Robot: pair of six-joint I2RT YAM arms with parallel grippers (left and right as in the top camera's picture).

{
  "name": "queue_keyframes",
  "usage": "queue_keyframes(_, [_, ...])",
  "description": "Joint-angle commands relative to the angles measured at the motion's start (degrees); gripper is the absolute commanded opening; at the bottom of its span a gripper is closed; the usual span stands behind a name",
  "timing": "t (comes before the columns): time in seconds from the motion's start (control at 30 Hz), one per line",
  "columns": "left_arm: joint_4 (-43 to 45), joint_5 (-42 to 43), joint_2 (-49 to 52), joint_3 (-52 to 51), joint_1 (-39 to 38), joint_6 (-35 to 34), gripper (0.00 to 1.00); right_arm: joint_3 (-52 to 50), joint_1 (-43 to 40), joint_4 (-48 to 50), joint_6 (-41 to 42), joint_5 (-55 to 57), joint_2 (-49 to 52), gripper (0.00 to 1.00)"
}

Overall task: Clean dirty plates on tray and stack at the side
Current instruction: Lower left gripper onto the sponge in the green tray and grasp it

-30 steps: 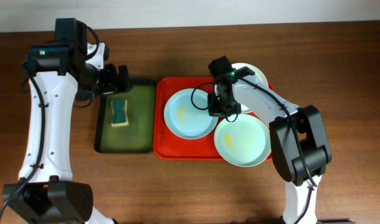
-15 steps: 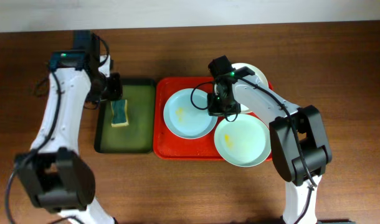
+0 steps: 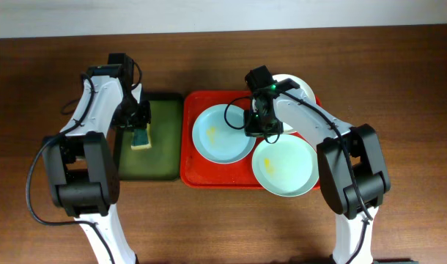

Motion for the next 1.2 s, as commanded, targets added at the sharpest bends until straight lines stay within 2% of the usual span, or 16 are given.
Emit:
queue_keyframes(0.0, [0.13,-2.08,0.98,-0.11,0.00,0.90,0.28,-0.35,0.35,0.00,-0.11,-0.09,0.98,0.05])
queue_keyframes(0.17, [0.15,-1.27,0.98,-0.11,0.00,0.83,0.29,-0.35,0.35,-0.04,-0.11,-0.09,0.98,0.05])
queue_keyframes(0.23, [0.13,-0.11,0.98,-0.11,0.00,0.85,0.32,-0.35,0.35,-0.02,-0.11,-0.09,0.98,0.05])
queue_keyframes(0.67, [0.07,-0.13,0.98,-0.13,0.00,-0.87,0.33,-0.35,0.35,-0.04,-0.13,-0.09,0.98,0.05])
queue_keyframes(0.8, [1.77,-0.13,0.98,-2.67,0.00,-1.99,0.36,-0.35,0.35,-0.02,-0.13,-0.09,0.98,0.05])
queue_keyframes(0.87, [4.11,-0.15,0.98,-4.61,0.00,-1.97,0.34,-0.35,0.35,-0.04,-0.13,-0.09,0.98,0.05])
queue_keyframes(0.93, [5.20,-0.15,0.98,-4.94,0.00,-1.97,0.25,-0.35,0.35,-0.04,-0.11,-0.09,0.98,0.05])
queue_keyframes(1.0, [5.44,-0.15,0.98,-5.11,0.00,-1.97,0.31,-0.35,0.35,-0.04,-0.13,-0.09,0.98,0.05])
queue_keyframes(1.07, [6.10,-0.13,0.98,-6.51,0.00,-1.97,0.32,-0.35,0.35,-0.02,-0.13,-0.09,0.98,0.05])
queue_keyframes(1.13, [7.87,-0.13,0.98,-8.72,0.00,-1.97,0.27,-0.35,0.35,-0.02,-0.13,-0.09,0.98,0.05])
queue_keyframes(1.17, [7.89,-0.09,0.98,-9.11,0.00,-1.97,0.10,-0.35,0.35,-0.07,-0.13,-0.09,0.98,0.05])
